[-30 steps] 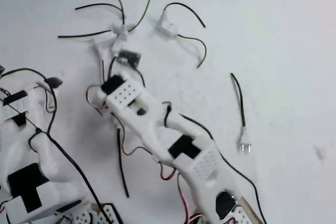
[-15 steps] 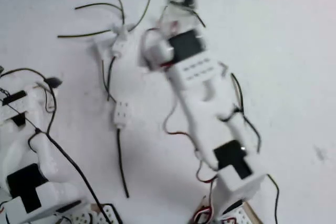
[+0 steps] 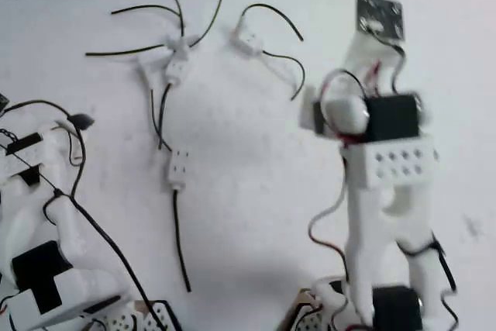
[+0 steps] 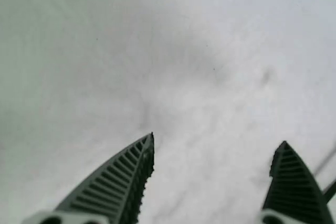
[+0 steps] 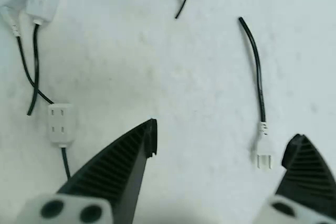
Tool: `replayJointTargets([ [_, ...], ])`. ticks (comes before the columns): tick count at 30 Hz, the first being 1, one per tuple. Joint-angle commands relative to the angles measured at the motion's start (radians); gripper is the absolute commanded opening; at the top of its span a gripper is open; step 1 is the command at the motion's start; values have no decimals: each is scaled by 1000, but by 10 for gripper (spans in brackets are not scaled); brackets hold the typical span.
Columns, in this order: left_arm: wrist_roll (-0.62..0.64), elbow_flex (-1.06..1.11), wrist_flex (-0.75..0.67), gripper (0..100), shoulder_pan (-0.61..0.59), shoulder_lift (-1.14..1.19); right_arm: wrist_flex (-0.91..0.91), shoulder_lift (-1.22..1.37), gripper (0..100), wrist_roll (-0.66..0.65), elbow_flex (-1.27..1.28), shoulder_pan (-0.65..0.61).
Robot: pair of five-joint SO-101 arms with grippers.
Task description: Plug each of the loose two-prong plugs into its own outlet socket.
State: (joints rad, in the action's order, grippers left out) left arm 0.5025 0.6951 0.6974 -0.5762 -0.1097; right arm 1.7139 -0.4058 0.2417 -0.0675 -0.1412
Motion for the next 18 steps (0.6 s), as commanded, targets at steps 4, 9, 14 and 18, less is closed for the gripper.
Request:
replayJointTargets([
  [4, 3, -5, -17, 343, 10, -50, -7, -122, 369, -155, 373, 165],
  [9, 3, -5, -17, 343, 10, -48, -136, -73, 369, -232, 486, 346],
  [14, 3, -5, -17, 343, 10, -48, -157, 59, 369, -272, 585, 352],
  [18, 3, -5, -12, 343, 10, -48, -219, 213, 369, -270, 597, 325],
])
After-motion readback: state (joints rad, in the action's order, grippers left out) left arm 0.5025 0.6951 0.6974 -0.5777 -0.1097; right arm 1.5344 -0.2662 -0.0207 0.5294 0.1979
